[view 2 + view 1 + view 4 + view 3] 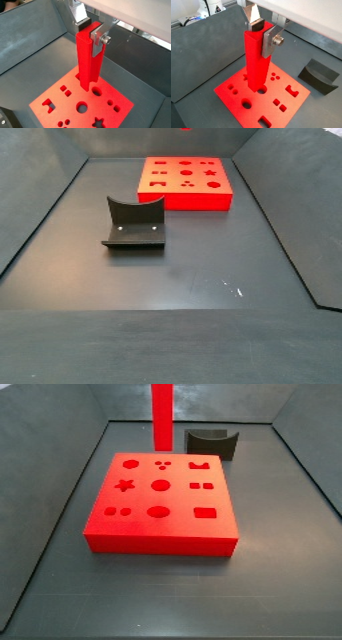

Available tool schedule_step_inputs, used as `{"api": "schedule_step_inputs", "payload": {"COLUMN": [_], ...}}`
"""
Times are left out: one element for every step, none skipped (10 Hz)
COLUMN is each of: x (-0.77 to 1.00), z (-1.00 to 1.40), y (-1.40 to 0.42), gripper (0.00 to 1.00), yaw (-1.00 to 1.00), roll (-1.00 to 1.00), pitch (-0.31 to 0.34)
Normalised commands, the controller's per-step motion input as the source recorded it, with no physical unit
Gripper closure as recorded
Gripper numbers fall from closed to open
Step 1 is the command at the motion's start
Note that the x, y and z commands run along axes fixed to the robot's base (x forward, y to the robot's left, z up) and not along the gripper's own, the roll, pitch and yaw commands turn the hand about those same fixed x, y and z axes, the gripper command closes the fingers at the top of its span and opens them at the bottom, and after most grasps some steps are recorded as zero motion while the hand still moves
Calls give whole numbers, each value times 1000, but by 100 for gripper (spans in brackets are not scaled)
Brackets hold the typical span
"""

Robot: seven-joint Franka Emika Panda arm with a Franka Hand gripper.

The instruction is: Insert the arch object.

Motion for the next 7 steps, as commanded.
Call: {"api": "schedule_step_inputs", "payload": {"x": [231, 326, 260, 223, 214, 214, 194], "z": [-151, -83, -46, -23, -17, -17, -26], "y": [114, 246, 223, 203, 200, 197, 197], "gripper": [100, 100, 100, 100, 100, 100, 100], "yaw": [-437, -740, -786, -809, -814, -814, -814], "roll": [-6, 0, 0, 0, 0, 0, 0], "pitch": [20, 40, 39, 39, 43, 43, 50]}}
